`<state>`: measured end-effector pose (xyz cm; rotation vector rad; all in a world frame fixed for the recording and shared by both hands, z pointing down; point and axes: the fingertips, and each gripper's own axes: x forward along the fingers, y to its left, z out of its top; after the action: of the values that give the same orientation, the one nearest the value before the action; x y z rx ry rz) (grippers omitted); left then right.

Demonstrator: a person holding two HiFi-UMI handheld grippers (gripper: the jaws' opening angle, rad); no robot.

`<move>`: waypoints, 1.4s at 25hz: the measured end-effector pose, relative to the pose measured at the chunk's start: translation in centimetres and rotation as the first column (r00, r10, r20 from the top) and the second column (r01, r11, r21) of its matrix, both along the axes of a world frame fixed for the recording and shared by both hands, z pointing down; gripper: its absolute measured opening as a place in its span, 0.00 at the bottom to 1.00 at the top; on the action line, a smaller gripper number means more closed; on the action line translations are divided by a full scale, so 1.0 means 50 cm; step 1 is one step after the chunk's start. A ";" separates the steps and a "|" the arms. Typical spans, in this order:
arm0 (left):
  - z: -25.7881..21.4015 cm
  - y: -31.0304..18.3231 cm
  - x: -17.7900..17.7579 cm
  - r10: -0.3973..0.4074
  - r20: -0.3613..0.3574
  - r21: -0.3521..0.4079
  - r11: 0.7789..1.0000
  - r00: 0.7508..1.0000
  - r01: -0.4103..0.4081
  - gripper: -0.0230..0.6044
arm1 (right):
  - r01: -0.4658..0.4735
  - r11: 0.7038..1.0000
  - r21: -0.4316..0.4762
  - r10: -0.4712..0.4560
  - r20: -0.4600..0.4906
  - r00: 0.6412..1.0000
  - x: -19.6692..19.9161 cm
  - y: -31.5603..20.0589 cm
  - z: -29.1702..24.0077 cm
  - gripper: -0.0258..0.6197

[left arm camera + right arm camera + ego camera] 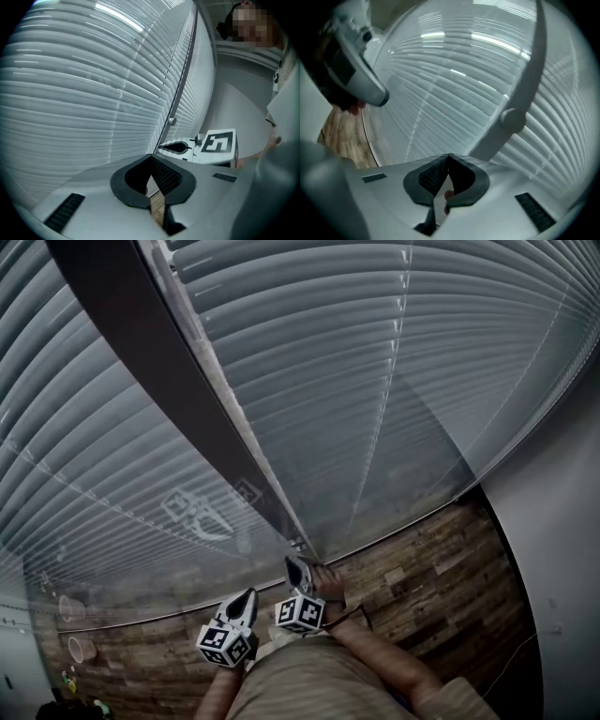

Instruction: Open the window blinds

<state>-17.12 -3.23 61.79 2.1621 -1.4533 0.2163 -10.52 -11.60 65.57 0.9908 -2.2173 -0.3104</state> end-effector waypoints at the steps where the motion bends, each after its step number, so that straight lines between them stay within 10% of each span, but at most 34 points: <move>1: -0.002 0.001 -0.005 -0.005 0.000 0.001 1.000 1.000 0.005 0.06 | -0.010 0.997 -0.080 0.019 0.111 0.994 0.010 -0.001 -0.011 0.05; 5: 0.009 0.012 -0.023 -0.026 -0.001 -0.015 1.000 1.000 0.026 0.06 | -0.017 0.921 -0.389 0.206 0.450 0.869 0.069 -0.022 -0.021 0.28; 11: 0.017 0.012 -0.017 -0.013 -0.001 -0.024 1.000 1.000 0.013 0.06 | 0.028 0.806 -0.591 0.410 0.592 0.694 0.094 -0.067 0.005 0.23; 14: 0.016 0.007 -0.013 -0.007 -0.001 -0.022 1.000 1.000 0.007 0.06 | -0.020 0.855 -0.519 0.333 0.519 0.787 0.087 -0.064 -0.003 0.21; 16: 0.018 0.005 -0.008 0.001 0.001 -0.023 1.000 1.000 -0.001 0.06 | -0.088 0.960 -0.266 0.162 0.273 0.948 0.069 -0.054 -0.012 0.19; 18: 0.018 0.003 0.000 0.009 0.000 -0.023 1.000 1.000 -0.009 0.06 | -0.066 0.998 0.018 0.067 -0.023 0.997 0.052 -0.041 -0.011 0.18; 20: 0.015 0.001 0.005 0.014 -0.002 -0.019 1.000 1.000 -0.014 0.06 | -0.052 0.995 0.085 0.058 -0.077 0.995 0.050 -0.036 -0.009 0.18; 24: 0.014 0.001 0.004 0.016 -0.002 -0.019 1.000 1.000 -0.016 0.06 | -0.071 0.985 -0.159 0.104 0.211 0.972 0.063 -0.041 -0.008 0.20; 28: 0.017 0.004 0.004 0.017 -0.002 -0.023 1.000 1.000 -0.017 0.06 | 0.014 0.842 -0.539 0.329 0.534 0.779 0.076 -0.048 0.014 0.29; 31: 0.018 0.006 0.003 0.015 -0.003 -0.025 1.000 1.000 -0.015 0.06 | 0.074 0.758 -0.648 0.451 0.603 0.658 0.087 -0.061 0.022 0.24; 33: 0.018 0.006 0.001 0.014 -0.002 -0.024 1.000 1.000 -0.014 0.06 | 0.050 0.778 -0.627 0.423 0.581 0.695 0.087 -0.065 0.020 0.24; 35: 0.020 0.006 0.002 0.014 -0.001 -0.026 1.000 1.000 -0.014 0.06 | -0.043 0.879 -0.475 0.284 0.449 0.847 0.079 -0.062 0.011 0.24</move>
<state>-17.02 -2.93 62.78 2.1523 -1.4273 0.2378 -6.56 -14.68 66.14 1.0749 -2.4652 0.6013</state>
